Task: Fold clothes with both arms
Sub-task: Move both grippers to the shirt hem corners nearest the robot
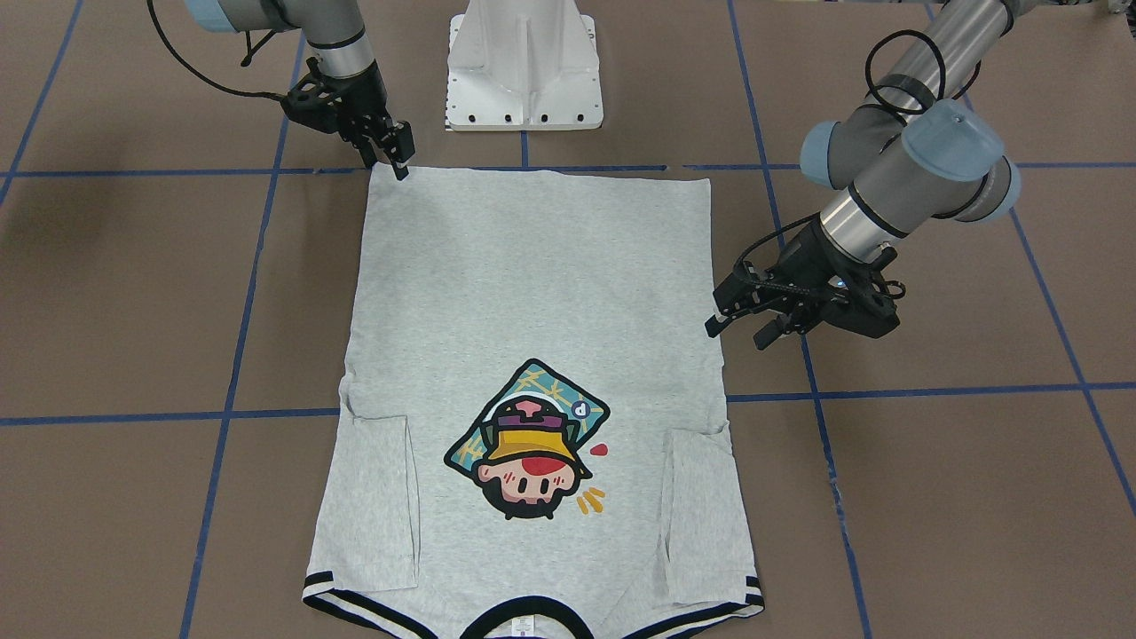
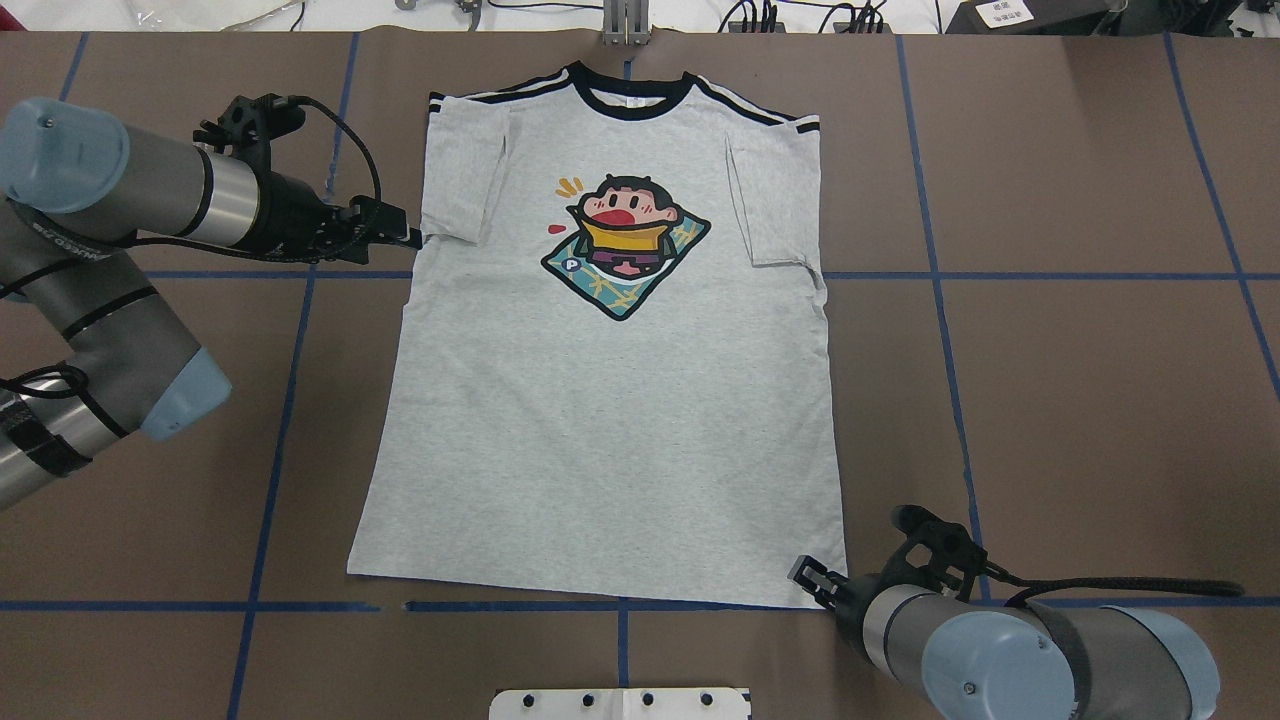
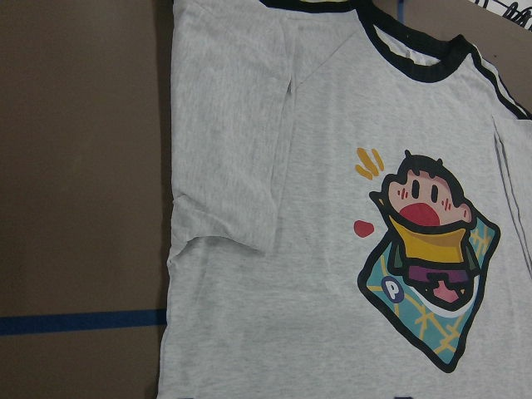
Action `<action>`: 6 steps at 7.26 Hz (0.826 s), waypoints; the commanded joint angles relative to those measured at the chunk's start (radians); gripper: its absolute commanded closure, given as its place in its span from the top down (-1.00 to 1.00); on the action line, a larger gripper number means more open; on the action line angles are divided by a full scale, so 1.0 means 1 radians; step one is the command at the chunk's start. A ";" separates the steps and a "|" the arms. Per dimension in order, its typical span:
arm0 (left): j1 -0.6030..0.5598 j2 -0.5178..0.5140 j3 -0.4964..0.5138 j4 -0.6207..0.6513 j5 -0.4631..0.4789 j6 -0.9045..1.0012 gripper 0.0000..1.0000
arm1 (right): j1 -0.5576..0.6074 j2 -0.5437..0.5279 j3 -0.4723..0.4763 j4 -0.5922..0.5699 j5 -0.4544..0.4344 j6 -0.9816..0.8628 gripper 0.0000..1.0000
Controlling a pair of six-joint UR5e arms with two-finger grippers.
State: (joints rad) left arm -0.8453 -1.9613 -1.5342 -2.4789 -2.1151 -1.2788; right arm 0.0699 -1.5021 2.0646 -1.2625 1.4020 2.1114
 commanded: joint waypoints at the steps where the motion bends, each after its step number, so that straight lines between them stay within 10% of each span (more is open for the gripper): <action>1: 0.000 -0.002 -0.004 0.000 -0.003 -0.002 0.69 | -0.007 -0.010 0.002 0.000 0.003 -0.001 -1.00; 6: 0.062 0.039 -0.107 0.002 0.004 -0.241 0.67 | -0.018 -0.070 0.089 0.000 0.018 -0.011 -1.00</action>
State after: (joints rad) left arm -0.8246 -1.9580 -1.5865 -2.4779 -2.1211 -1.4348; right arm 0.0512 -1.5484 2.1125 -1.2625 1.4102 2.1016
